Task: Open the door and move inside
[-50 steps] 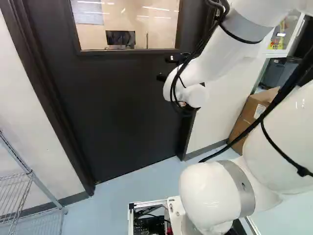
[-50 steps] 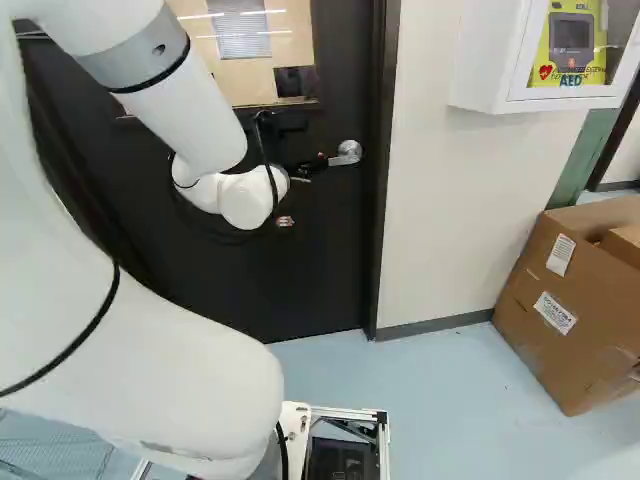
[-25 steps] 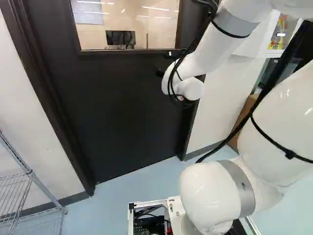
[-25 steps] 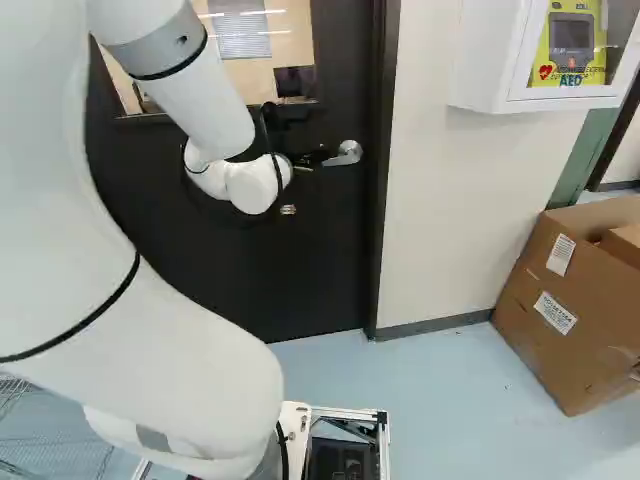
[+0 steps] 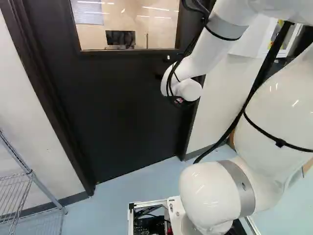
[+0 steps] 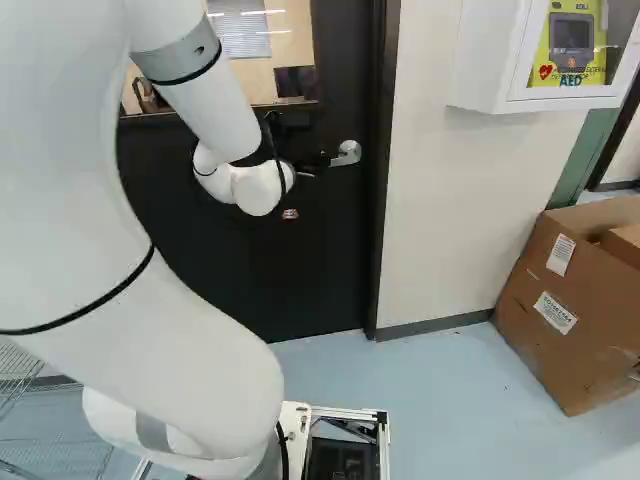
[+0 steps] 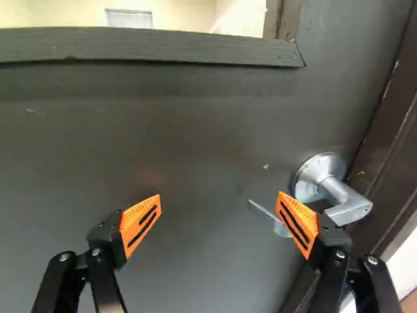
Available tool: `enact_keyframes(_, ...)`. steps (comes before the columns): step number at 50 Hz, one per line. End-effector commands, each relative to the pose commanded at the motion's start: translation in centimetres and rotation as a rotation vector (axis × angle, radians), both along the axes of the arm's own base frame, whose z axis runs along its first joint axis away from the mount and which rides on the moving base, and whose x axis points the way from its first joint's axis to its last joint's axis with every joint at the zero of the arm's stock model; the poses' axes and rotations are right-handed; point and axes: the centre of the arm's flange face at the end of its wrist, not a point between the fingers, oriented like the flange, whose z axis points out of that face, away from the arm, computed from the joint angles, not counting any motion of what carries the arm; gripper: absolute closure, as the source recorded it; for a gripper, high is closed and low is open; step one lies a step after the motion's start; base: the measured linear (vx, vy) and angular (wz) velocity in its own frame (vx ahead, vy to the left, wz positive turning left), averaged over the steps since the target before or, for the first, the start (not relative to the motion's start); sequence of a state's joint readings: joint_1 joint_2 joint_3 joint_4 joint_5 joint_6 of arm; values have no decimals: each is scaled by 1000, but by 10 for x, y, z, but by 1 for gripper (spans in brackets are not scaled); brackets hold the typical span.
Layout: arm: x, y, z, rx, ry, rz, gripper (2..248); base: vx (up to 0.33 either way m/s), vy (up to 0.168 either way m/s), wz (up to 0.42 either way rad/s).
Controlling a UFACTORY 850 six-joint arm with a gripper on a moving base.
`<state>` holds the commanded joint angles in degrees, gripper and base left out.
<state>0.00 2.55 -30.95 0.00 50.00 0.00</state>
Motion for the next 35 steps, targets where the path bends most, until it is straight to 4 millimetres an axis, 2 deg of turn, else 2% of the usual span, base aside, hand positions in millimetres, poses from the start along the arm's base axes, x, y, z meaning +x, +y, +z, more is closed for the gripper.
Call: enact_keyframes(35, 2, 0, -36, 0, 83, 0, 3, 0, 0, 0)
